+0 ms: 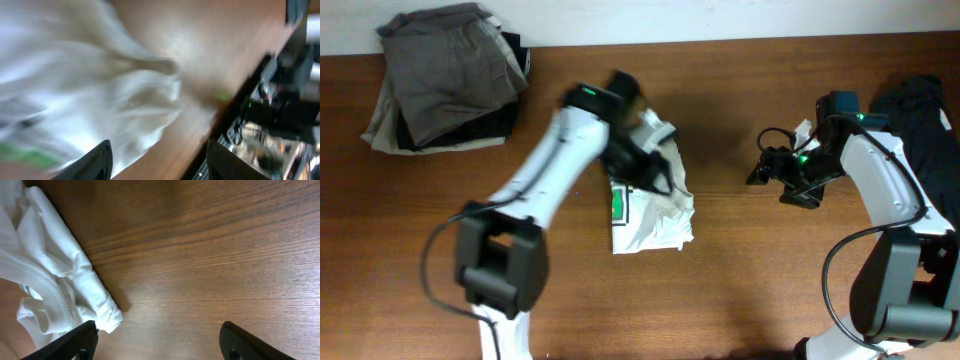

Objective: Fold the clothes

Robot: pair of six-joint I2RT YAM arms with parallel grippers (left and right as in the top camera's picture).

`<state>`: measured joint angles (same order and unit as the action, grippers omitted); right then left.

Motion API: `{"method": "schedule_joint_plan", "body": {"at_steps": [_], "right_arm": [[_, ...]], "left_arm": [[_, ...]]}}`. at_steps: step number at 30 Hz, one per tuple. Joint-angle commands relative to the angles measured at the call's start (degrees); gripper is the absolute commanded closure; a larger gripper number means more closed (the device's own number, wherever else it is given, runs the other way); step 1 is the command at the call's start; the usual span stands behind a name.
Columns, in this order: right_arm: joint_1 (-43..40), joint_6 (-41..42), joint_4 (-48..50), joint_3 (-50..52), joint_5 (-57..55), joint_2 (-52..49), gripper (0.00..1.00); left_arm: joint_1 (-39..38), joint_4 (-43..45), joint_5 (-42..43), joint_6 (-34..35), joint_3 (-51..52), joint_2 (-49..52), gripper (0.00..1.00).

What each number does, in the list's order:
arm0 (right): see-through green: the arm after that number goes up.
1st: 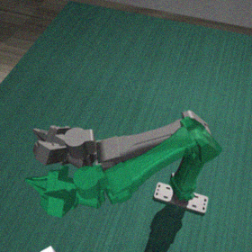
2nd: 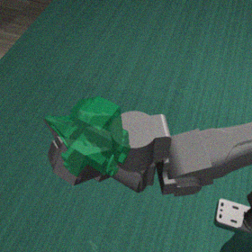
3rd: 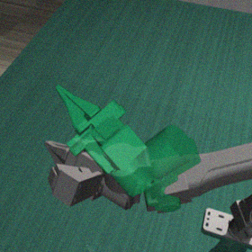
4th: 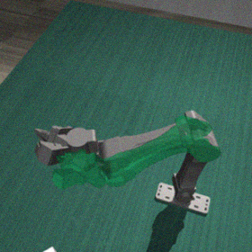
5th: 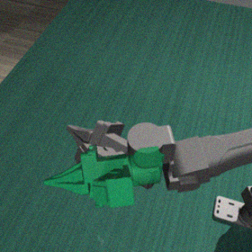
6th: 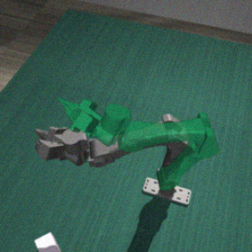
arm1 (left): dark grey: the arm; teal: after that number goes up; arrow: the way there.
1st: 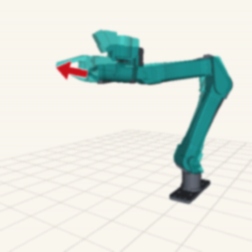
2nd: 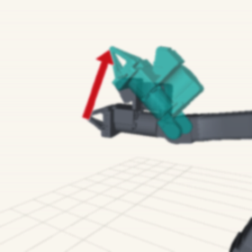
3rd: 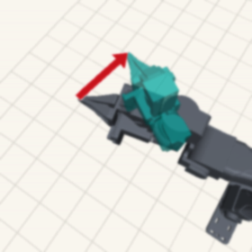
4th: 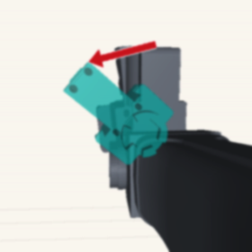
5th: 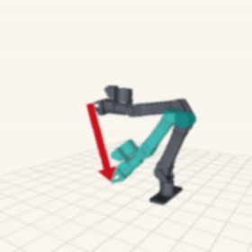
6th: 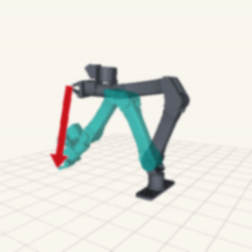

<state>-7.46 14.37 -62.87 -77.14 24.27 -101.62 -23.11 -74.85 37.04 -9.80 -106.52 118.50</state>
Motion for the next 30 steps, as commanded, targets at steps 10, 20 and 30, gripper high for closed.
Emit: {"method": "schedule_joint_plan", "body": {"at_steps": [10, 20, 30], "right_arm": [[12.72, -0.50, 7.56, -8.74, 3.82, 0.76, 0.20], [30.23, 9.11, 23.32, -8.81, -16.81, -3.61, 0.26], [30.21, 10.03, 24.70, -8.81, -17.84, -9.51, 0.30]], "left_arm": [[19.17, -0.66, -16.33, 10.08, -0.79, -8.57, 0.14], [19.39, -0.96, -16.55, 10.05, 3.28, -8.57, 0.05], [19.39, -0.87, -16.55, 10.03, 5.03, -8.57, 0.05]]}}
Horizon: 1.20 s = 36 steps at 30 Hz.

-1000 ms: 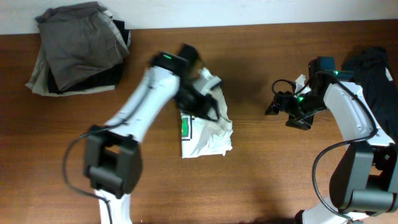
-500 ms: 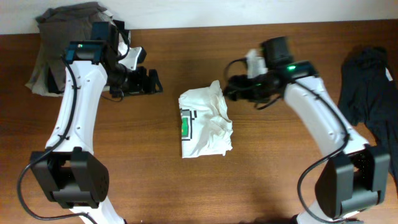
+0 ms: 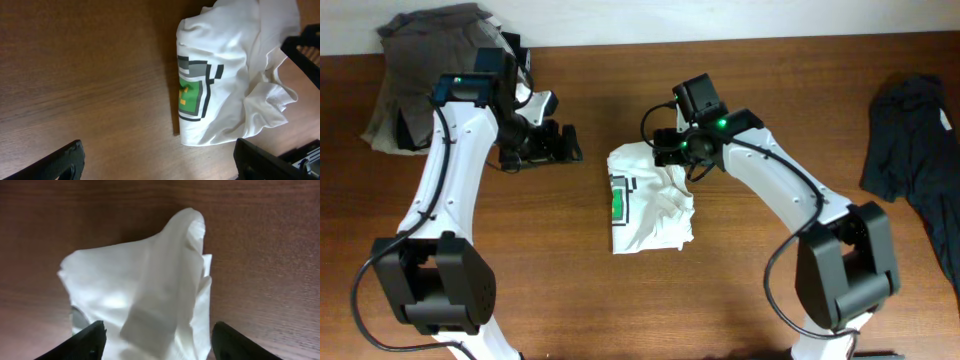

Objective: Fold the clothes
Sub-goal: 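Smooth the bundle's right side with the right gripper, retract left arm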

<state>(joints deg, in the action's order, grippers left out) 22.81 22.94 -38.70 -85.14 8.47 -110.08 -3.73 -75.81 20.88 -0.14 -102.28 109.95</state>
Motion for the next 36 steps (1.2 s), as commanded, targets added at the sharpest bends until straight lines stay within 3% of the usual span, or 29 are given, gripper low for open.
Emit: {"method": "schedule_joint_plan", "body": {"at_steps": [1, 6, 11, 18, 19, 20, 22, 24, 25, 32, 36], "right_arm": [[-0.04, 2.27, 0.59, -0.81, -3.32, -1.38, 0.33], [-0.07, 2.69, 0.63, -0.81, -6.21, -2.97, 0.51], [-1.49, 4.26, 0.26, -0.79, -9.22, -3.93, 0.95], [-10.38, 4.37, -3.69, -0.81, -9.60, -3.93, 0.96], [-11.67, 4.33, -4.35, -0.81, -9.60, -3.93, 0.95], [-13.14, 4.07, -5.25, -0.81, -9.57, -3.93, 0.78], [-14.97, 3.45, -6.67, -0.81, -9.60, -3.93, 0.55], [-15.89, 3.48, -8.09, -0.81, -9.60, -3.93, 0.24], [-16.15, 3.48, -9.01, -0.81, -9.60, -3.93, 0.17], [-16.24, 3.50, -19.63, -4.83, -7.15, -0.87, 0.17], [-15.56, 1.03, -26.01, -7.45, 4.50, 3.96, 0.17]], "left_arm": [[-0.02, 0.09, -0.39, 0.39, 0.79, -0.02, 0.05], [0.00, 0.07, -0.39, 0.37, 0.79, -0.02, 0.05], [0.00, -0.13, -0.39, 0.37, 0.79, -0.02, 0.05], [0.00, -0.31, -0.39, 0.37, 0.79, -0.02, 0.04], [-0.02, -0.28, -0.42, 0.37, 0.79, -0.02, 0.05], [-0.02, -0.28, -0.39, 0.37, 0.79, -0.02, 0.05], [-0.02, -0.28, -0.39, 0.37, 0.79, -0.02, 0.05], [-0.02, -0.24, -0.39, 0.37, 0.79, -0.02, 0.04], [-0.02, -0.20, -0.39, 0.37, 0.79, -0.02, 0.04], [-0.02, -0.24, -0.39, 0.37, 0.79, -0.02, 0.04], [-0.02, 0.07, -0.39, 0.37, 0.79, -0.02, 0.04]]}}
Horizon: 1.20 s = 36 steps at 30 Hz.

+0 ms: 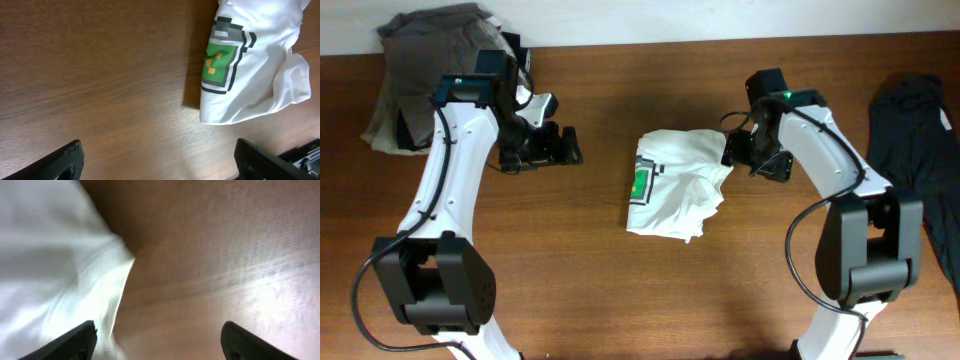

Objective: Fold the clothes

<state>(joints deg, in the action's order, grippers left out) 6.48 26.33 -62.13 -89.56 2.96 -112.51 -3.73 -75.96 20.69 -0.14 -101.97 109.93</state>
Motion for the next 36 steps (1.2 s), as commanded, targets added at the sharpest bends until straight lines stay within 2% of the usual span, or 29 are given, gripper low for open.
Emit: {"method": "schedule_joint_plan", "body": {"at_steps": [1, 7, 11, 14, 19, 22, 26, 27, 30, 36], "right_arm": [[1.38, -3.61, -3.58, -3.02, 12.79, 7.34, 0.17], [9.14, -3.50, -4.87, 0.17, 12.72, 7.13, 0.18], [13.92, 1.62, -3.37, 5.53, 4.81, 7.13, 0.19], [14.95, 1.64, 0.04, 8.87, 4.02, 7.13, 0.24], [14.75, 2.82, 3.54, 10.78, 2.60, 7.13, 0.49], [14.10, 4.61, 3.50, 10.78, -1.16, 7.13, 0.59], [12.59, 4.15, 2.97, 10.78, -1.33, 7.13, 0.90], [12.44, 4.15, 2.71, 10.78, -1.44, 7.13, 0.93], [11.67, 4.20, 0.28, 10.75, -3.17, 7.15, 0.96], [10.82, 4.17, -10.16, 10.93, -3.89, 7.15, 0.95]], "left_arm": [[-0.02, 0.26, -0.20, 0.37, 0.48, 0.00, 0.04], [-0.02, 0.44, -0.17, 0.37, 0.48, 0.00, 0.04], [0.00, 0.22, -0.17, 0.37, 0.48, 0.00, 0.04], [0.00, 0.22, -0.17, 0.37, 0.48, 0.00, 0.04], [-0.02, 0.17, -0.17, 0.37, 0.48, 0.00, 0.04], [-0.02, 0.04, -0.17, 0.37, 0.48, 0.00, 0.04], [-0.02, 0.07, -0.17, 0.37, 0.48, 0.00, 0.04], [-0.02, 0.07, -0.17, 0.37, 0.48, 0.00, 0.04], [0.00, 0.04, -0.20, 0.37, 0.48, 0.00, 0.04], [-0.02, 0.11, -0.20, 0.37, 0.48, 0.00, 0.04]]}}
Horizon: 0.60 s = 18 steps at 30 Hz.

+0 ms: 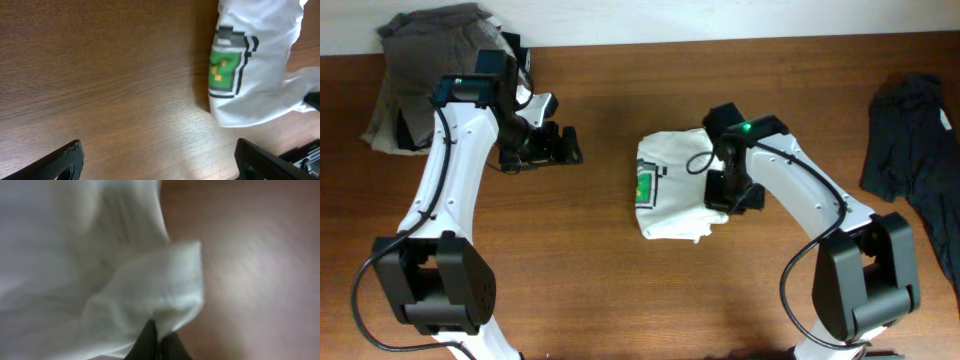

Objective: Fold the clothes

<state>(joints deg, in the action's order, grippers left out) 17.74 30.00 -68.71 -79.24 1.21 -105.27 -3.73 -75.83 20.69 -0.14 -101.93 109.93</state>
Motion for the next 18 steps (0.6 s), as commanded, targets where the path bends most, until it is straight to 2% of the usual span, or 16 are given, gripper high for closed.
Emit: {"method": "schedule_joint_plan", "body": {"at_steps": [1, 2, 3, 4, 8, 13, 14, 18], "right_arm": [[-0.20, 0.50, -4.52, 0.94, -2.16, -0.09, 0.92], [0.24, 0.28, -4.87, 1.88, -2.16, -0.09, 0.75], [0.44, 0.26, -4.83, 2.91, -2.47, -0.09, 0.52], [0.63, 0.33, -4.74, 4.26, -3.43, -0.09, 0.41], [-0.09, 1.03, -3.98, 7.52, -3.87, -0.09, 0.44], [-2.29, 1.84, -5.29, 4.11, -3.85, 1.99, 0.46], [-2.95, 1.79, -5.53, 2.73, -3.82, 3.04, 0.45], [-4.61, 0.50, -4.57, -1.18, -1.36, 6.14, 0.33]], "left_arm": [[-0.02, -0.02, -0.17, 0.37, 0.44, 0.00, 0.04], [-0.02, -0.02, -0.17, 0.37, 0.44, 0.00, 0.04], [-0.02, -0.04, -0.17, 0.37, 0.44, 0.00, 0.04], [-0.02, -0.04, -0.17, 0.37, 0.44, 0.00, 0.04], [-0.02, -0.11, -0.17, 0.37, 0.44, -0.02, 0.04], [-0.02, -0.09, -0.17, 0.37, 0.44, 0.00, 0.04], [-0.02, -0.09, -0.15, 0.37, 0.44, 0.00, 0.01], [-0.26, 0.35, -0.15, 0.37, 0.44, 0.00, 0.01]]}}
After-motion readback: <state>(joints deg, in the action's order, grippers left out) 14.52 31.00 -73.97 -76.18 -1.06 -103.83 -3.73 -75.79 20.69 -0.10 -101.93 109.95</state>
